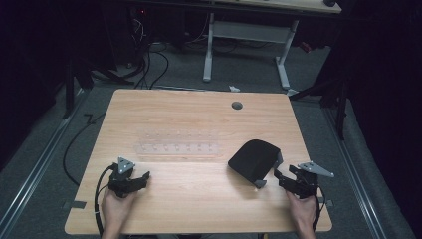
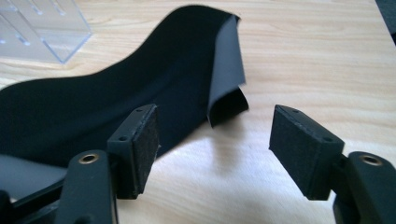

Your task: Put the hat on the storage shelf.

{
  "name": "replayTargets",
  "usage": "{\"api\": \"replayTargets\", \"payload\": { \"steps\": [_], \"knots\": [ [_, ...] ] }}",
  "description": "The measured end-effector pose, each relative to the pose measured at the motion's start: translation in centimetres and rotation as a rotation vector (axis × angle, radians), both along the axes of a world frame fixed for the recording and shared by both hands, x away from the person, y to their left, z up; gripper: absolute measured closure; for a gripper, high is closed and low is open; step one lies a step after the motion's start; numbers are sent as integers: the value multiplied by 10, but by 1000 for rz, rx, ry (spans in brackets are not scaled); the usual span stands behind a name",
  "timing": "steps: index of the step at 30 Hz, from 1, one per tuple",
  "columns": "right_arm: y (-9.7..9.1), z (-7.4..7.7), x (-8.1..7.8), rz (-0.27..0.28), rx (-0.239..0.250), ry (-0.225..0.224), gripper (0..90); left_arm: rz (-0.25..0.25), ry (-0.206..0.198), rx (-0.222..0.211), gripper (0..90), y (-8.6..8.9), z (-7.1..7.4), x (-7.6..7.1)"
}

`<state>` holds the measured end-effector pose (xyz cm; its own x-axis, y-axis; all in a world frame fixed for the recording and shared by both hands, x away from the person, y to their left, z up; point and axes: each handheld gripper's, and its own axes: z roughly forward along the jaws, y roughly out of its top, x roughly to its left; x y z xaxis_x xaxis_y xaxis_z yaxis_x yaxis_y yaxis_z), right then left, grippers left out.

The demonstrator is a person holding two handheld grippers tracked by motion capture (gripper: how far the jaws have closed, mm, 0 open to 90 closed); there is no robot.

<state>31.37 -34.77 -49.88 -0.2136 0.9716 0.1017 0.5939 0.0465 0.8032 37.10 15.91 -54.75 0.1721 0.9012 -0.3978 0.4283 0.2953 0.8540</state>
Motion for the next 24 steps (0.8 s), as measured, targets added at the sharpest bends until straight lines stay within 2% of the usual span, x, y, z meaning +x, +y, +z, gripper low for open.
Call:
{"api": "replayTargets", "payload": {
  "steps": [5, 14, 17, 24],
  "knots": [
    [3, 3, 13, 36, 9, -3, 247, 0, 0, 0, 315, 0, 0, 0],
    [4, 7, 30, 33, 12, 9, 230, 0, 0, 0, 316, 0, 0, 0],
    [4, 8, 39, 47, 14, 10, 225, -2, 0, 0, 316, 0, 0, 0],
    [5, 9, 51, 60, 38, 31, 215, -1, 0, 0, 316, 0, 0, 0]
  ]
}}
